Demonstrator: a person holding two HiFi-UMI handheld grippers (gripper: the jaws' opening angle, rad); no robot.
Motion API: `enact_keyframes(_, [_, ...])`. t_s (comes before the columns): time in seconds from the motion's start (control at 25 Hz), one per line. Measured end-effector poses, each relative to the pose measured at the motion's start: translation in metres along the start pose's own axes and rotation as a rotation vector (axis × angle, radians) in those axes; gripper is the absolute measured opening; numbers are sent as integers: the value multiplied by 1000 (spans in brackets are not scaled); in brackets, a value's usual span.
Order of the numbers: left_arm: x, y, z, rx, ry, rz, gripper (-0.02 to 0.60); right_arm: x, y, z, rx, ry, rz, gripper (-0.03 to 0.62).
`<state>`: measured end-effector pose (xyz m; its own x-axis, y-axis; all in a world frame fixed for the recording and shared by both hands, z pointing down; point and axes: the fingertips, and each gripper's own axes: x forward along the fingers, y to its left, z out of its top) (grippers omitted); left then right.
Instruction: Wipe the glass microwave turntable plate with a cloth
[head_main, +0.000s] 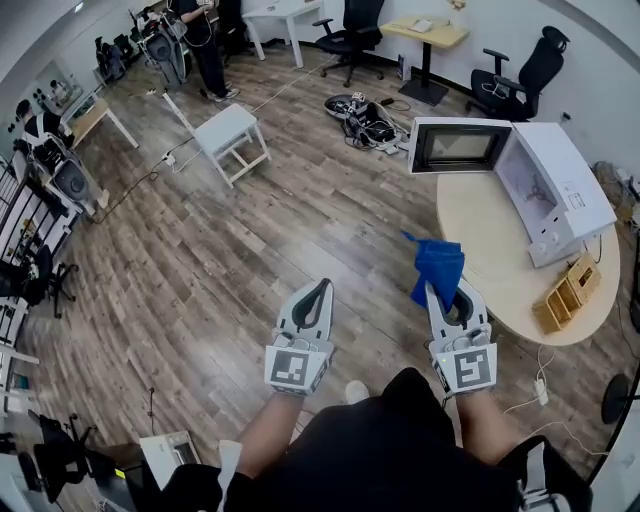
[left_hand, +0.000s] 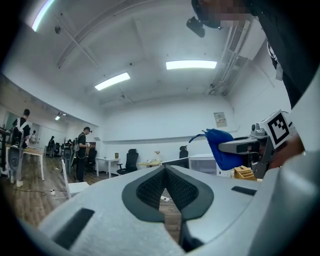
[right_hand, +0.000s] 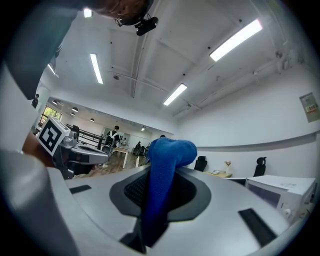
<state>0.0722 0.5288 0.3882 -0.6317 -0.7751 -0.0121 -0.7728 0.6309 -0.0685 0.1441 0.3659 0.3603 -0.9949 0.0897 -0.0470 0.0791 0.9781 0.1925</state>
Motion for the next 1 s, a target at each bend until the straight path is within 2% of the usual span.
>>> enact_keyframes(0.12, [10, 5, -6, -4, -6, -16, 5, 6, -2, -4, -7, -3, -31, 67])
enact_keyframes(0.24, [35, 3, 3, -8, -14, -33, 5, 16, -17, -3, -9, -12, -55, 67])
enact_keyframes(0.44, [83, -2, 7, 0, -59, -93, 5, 47, -55, -9, 20, -45, -100, 69])
enact_keyframes(0.72, [171, 2, 0, 16, -29, -142, 5, 87, -120, -17, 24, -86, -163, 69])
enact_keyframes(0.88, [243, 0, 9, 1, -41, -144, 5, 115, -171, -36, 119, -68, -196, 69])
enact_keyframes(1.0, [299, -4, 16, 4, -53, -172, 5, 137, -218, -47, 195, -72, -233, 69])
